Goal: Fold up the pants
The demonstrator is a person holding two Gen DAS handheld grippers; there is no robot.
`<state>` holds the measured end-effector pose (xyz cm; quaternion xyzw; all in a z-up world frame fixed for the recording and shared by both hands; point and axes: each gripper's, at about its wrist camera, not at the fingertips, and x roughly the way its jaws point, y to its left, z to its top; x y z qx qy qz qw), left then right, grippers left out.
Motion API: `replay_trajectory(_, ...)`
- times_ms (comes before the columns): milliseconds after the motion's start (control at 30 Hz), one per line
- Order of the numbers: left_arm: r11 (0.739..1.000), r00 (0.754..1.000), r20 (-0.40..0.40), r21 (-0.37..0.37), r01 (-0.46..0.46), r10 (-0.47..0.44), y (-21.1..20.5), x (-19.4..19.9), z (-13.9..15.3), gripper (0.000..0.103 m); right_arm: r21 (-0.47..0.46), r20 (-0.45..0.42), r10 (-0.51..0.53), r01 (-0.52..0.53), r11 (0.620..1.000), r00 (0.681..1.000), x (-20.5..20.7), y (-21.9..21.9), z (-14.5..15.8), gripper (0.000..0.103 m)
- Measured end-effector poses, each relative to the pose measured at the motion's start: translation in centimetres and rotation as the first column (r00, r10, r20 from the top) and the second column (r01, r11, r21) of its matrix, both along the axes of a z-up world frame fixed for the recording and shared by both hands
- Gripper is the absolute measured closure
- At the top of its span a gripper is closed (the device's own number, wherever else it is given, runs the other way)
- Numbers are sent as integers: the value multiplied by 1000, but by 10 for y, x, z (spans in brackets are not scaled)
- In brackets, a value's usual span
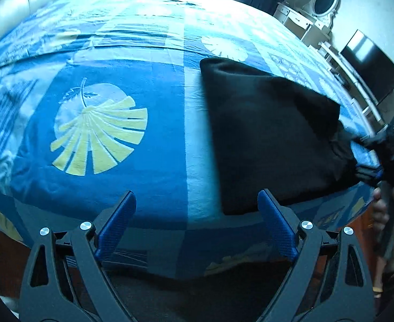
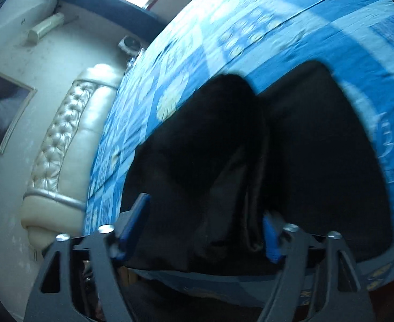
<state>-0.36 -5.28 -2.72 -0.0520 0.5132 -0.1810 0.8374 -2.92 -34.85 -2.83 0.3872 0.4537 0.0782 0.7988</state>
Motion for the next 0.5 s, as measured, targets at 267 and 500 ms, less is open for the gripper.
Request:
replay_trajectory(267,1000,1000,8,-13,19,-19,-3,-4,1,11,-66,111,2,6,998,994,-8,-2,39,89)
replay_trajectory(500,999,999,10,-24,36,-36,-9,-7,3,11,-64,140,-69,79,995,988,-30,-40,51,90)
